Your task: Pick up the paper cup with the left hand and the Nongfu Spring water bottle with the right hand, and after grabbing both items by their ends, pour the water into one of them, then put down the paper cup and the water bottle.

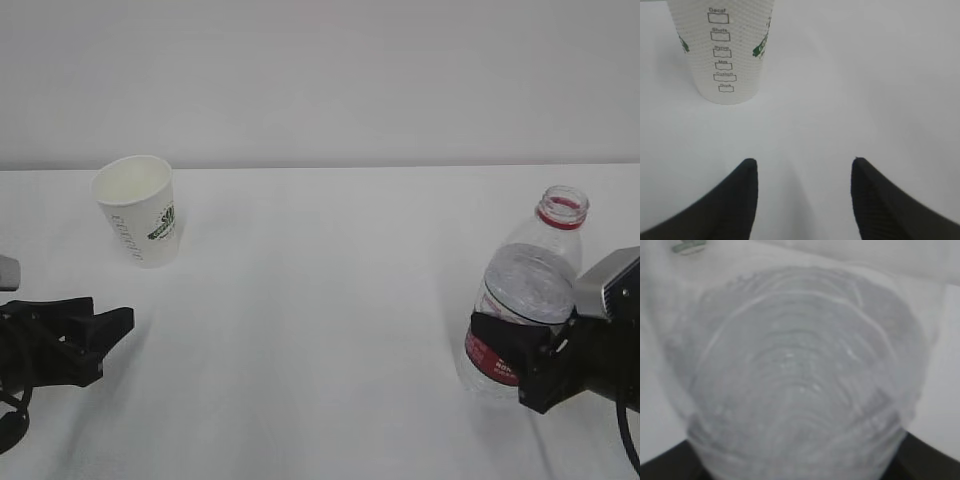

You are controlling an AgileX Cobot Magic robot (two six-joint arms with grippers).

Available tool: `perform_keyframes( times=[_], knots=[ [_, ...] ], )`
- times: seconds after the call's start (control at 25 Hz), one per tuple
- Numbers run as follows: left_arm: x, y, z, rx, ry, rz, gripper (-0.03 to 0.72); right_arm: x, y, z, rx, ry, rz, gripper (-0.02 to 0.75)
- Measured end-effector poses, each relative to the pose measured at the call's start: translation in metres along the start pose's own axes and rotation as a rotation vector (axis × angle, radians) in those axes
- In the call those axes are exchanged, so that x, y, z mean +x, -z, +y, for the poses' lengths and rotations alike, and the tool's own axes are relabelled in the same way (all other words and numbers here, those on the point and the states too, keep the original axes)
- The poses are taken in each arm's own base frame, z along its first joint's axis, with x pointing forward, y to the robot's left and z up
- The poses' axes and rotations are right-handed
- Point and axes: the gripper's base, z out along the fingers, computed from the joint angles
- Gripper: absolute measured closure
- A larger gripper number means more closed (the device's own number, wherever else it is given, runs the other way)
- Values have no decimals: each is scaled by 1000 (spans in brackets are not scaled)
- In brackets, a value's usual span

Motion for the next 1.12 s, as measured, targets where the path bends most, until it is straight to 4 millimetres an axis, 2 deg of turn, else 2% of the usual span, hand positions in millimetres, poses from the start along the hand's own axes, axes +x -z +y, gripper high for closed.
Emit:
perform_keyframes(
  times=[0.28, 0.48, 0.92, 1.12],
  knots=[
    [0, 0, 0, 0, 0, 0, 256, 0, 0, 0, 4, -6, 0, 340],
    [0, 0, 0, 0, 0, -1, 262, -1, 0, -1, 11, 0, -2, 343],
    [0, 0, 0, 0, 1, -1, 272, -22, 13, -18, 228, 4, -61, 349],
    [0, 0, 0, 0, 1, -1, 274, -17, 22, -21, 318, -52, -47, 349]
  ],
)
